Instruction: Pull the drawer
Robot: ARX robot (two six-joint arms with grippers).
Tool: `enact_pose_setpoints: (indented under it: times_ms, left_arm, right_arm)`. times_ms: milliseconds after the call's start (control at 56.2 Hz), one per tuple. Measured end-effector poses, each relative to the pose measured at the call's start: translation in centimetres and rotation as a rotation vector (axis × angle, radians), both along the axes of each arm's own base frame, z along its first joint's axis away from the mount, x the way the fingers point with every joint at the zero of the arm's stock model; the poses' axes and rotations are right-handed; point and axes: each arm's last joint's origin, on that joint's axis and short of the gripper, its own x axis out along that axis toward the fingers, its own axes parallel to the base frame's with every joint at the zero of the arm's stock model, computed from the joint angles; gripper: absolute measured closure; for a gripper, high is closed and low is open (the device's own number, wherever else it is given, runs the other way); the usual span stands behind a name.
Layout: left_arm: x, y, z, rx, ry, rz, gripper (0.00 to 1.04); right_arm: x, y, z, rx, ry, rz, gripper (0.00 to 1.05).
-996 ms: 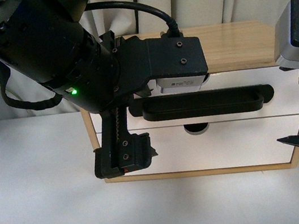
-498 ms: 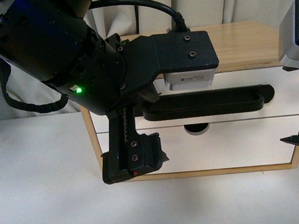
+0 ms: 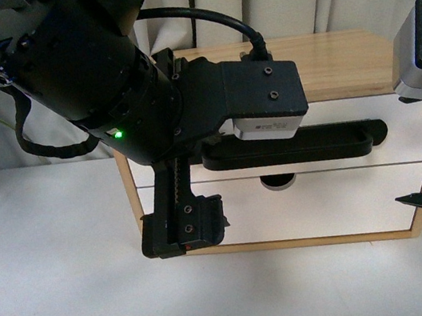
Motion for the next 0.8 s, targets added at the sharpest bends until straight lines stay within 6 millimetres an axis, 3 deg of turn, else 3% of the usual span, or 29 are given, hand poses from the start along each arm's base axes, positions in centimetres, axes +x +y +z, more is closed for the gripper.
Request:
enact_pose_setpoints:
  times_ms: [498,800]
  left_arm:
    - [0.0,-0.2,-0.9,0.080,-0.006,-0.024,0.07]
    - [0.0,-0.3,-1.1,0.073,-0.011,-0.023,0.07]
  right_arm:
    - [0.3,0.7,-0.7,-0.002,0.030,0.014,0.09]
    - [2.1,2.0,-1.2,0.006,0.064,0.031,0.09]
